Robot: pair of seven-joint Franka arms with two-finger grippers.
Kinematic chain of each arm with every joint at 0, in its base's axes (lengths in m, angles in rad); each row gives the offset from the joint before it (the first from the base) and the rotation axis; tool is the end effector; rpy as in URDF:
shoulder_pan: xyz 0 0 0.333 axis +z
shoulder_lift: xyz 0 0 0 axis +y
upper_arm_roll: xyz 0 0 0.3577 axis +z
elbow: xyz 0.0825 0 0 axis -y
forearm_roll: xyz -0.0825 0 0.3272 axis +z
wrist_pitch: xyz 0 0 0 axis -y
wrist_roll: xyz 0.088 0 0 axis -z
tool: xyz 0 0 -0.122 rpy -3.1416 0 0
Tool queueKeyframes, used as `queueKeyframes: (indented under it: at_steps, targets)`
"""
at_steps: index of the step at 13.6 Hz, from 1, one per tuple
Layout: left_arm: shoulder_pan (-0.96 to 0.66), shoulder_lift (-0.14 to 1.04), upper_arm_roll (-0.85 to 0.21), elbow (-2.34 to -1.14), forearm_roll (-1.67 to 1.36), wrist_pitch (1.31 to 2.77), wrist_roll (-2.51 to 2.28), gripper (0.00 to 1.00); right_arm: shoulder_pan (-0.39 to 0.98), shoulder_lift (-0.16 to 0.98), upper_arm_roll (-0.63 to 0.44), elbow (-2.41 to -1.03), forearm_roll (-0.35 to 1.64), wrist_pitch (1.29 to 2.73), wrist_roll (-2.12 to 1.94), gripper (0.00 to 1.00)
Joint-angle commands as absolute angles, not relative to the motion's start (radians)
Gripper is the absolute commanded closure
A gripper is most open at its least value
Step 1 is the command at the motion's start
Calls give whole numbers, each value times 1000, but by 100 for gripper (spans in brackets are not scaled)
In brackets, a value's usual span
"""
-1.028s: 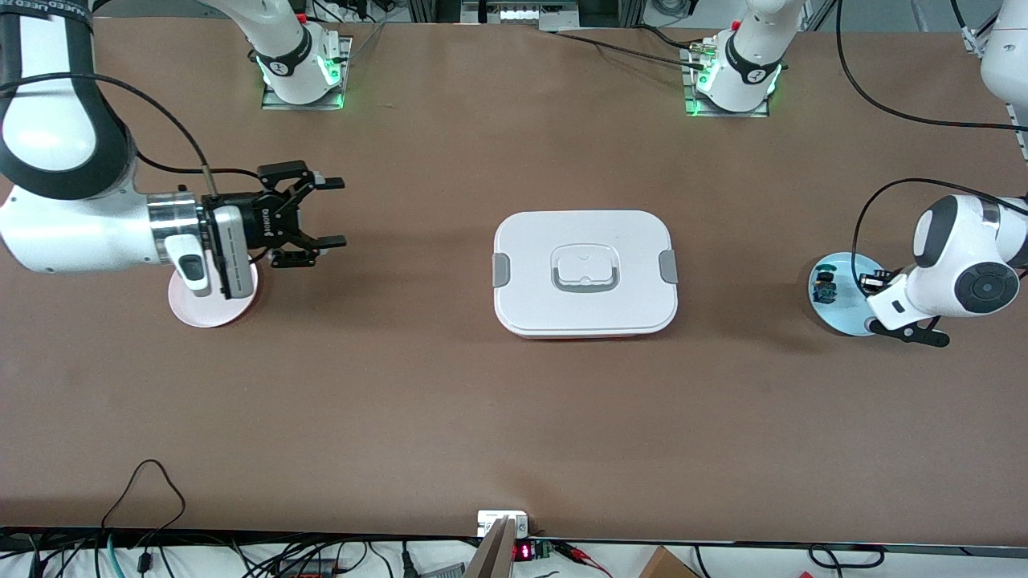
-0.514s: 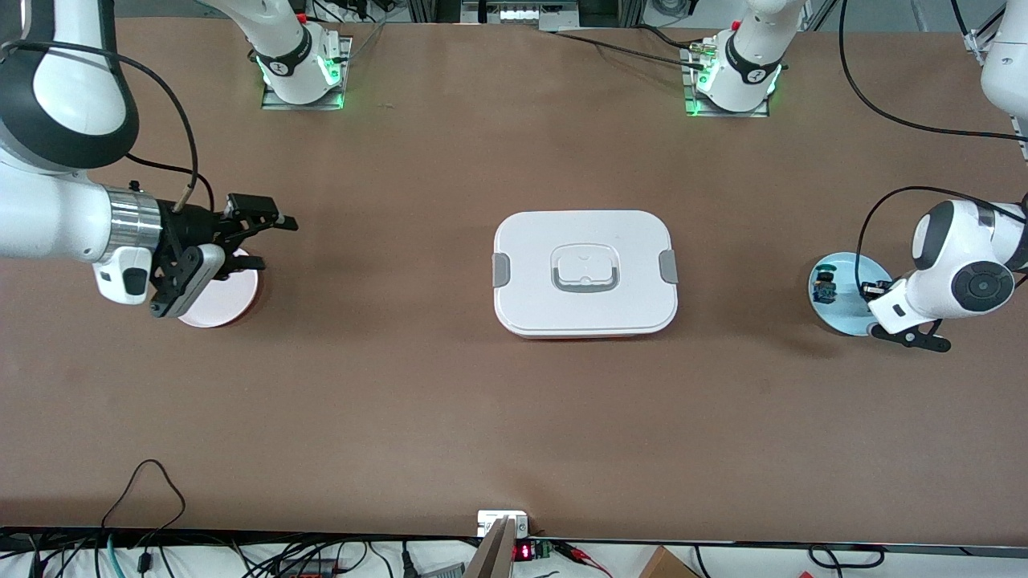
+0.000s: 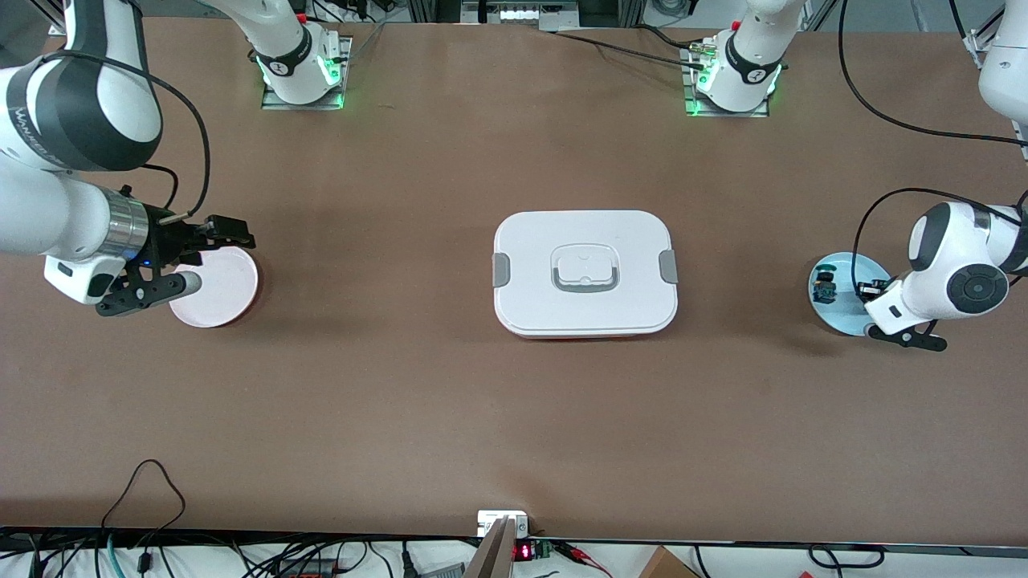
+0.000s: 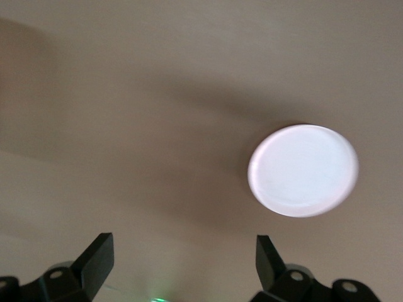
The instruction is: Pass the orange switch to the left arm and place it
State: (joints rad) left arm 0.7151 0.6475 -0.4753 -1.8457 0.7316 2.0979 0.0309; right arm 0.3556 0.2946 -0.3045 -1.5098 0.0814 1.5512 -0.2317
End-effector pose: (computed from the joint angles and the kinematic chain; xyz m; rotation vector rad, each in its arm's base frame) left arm 0.5600 0.2074 0.2453 -2.8535 0.3136 0.4321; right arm 0.5697 0.0629 0.5219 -3.0751 -0.4278 0.3731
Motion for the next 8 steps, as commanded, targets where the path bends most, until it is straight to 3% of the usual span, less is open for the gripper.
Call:
queueKeyframes:
  at_steps: [1, 3, 5, 8]
  targets:
    - [726, 614, -500, -1830, 739, 2069, 40, 0, 333, 272, -281, -1491, -24, 1538, -204, 0]
    - [715, 586, -520, -1778, 668, 1973, 41, 0, 231, 264, -270, -1493, -6, 1584, -198, 0]
    - [719, 574, -581, -1671, 637, 1843, 44, 0, 91, 250, -162, -1494, 86, 1574, -146, 0]
    - [721, 572, -698, -1498, 634, 1702, 44, 0, 61, 233, -117, -1493, 31, 1565, -19, 0]
